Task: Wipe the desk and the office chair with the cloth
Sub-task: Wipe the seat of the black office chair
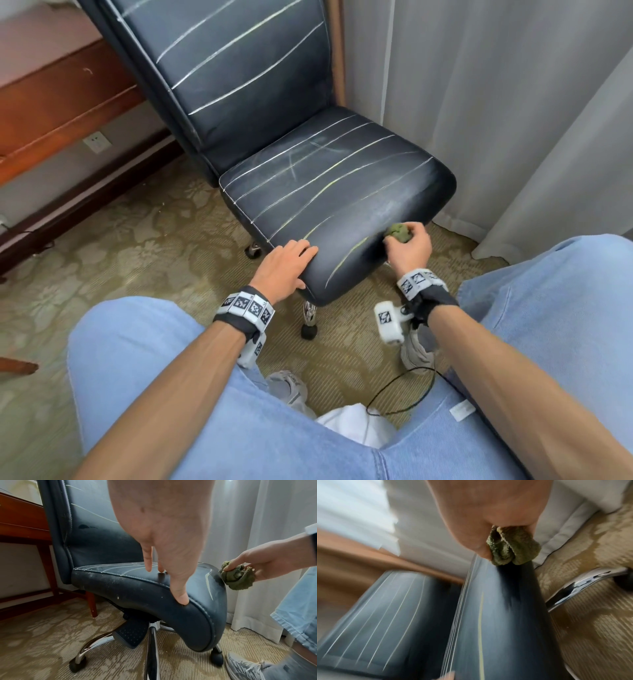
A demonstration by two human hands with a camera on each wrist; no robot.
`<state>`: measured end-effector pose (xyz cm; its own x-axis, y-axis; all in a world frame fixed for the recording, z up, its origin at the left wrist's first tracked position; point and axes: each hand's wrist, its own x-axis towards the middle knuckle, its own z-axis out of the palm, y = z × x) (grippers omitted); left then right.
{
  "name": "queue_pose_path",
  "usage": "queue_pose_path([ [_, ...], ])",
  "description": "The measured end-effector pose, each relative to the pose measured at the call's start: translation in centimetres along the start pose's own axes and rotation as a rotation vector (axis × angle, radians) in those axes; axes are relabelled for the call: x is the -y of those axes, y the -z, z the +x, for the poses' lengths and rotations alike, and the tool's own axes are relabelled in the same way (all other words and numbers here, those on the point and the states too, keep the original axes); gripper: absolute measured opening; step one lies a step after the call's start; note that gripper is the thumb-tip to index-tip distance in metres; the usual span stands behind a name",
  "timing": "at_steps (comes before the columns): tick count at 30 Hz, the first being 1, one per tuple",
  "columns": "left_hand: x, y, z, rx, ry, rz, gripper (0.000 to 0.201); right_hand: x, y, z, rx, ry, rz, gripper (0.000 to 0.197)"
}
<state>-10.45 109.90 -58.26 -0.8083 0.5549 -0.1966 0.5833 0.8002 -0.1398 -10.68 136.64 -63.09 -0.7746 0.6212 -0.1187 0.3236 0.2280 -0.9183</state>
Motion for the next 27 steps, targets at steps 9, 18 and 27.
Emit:
queue_pose_path([
  [9,-0.3,-1.1,0.3,-0.043,-0.019,-0.001,0.086,-0.8,1.2,1.8,-0.066,-0.237,0.217,0.028],
  [18,-0.6,-1.1,1.1,-0.062,-0.033,0.022,0.084,-1.8,-1.7,-2.7,-0.04,-0.409,0.197,0.016],
  [27,-0.3,-1.2,0.9,-0.075,-0.02,-0.032,0.085,-2.3,-4.0,-9.4,0.131,-0.5,0.179,0.026],
])
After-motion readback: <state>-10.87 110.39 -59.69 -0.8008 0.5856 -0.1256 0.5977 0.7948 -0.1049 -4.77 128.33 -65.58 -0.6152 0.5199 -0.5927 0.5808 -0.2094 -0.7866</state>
